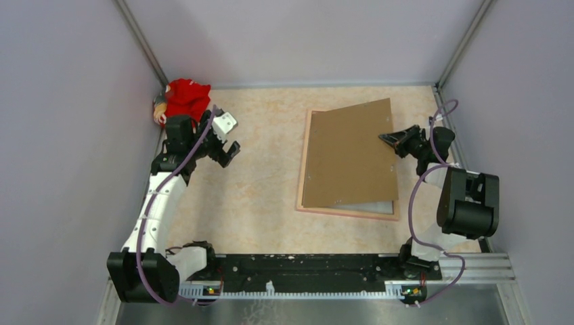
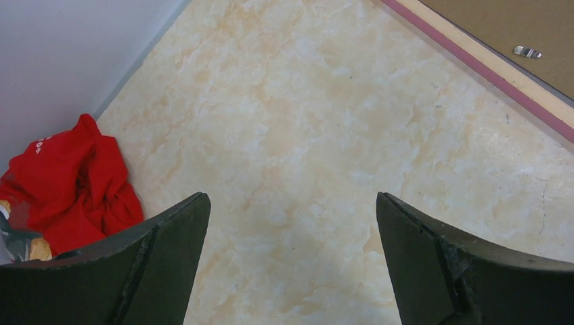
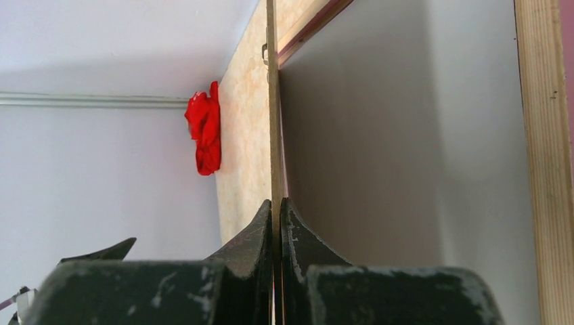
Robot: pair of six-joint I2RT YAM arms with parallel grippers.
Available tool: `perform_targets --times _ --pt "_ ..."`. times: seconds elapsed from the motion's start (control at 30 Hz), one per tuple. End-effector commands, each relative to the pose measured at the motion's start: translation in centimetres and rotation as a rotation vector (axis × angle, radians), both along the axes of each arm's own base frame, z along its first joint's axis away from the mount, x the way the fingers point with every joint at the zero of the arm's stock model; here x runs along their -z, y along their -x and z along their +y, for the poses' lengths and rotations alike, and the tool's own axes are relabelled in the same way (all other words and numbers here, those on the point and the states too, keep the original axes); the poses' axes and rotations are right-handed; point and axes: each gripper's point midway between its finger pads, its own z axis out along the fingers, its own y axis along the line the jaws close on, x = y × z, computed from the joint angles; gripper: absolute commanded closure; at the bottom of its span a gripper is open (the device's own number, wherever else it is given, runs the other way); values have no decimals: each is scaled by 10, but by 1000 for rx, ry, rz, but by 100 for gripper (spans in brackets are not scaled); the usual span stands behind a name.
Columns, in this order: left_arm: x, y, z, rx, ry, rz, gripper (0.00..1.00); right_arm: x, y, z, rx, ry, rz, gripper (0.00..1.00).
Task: Put the photo into the frame
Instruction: Place the photo frame item in the photo frame.
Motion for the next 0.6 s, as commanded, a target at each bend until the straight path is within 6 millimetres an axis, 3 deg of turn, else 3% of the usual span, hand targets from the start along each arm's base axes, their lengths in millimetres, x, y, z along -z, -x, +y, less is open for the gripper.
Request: perform_targets --times 0.0,0.43,0.57 --pt "-2 1 0 3 -8 -13 1 -30 -11 -4 -12 -1 -115 100" --pt "0 2 0 9 -11 -5 1 -46 -9 -8 2 -17 -185 100" --pt "0 3 -1 11 -7 -2 1 -42 -9 -7 -2 -20 -176 100"
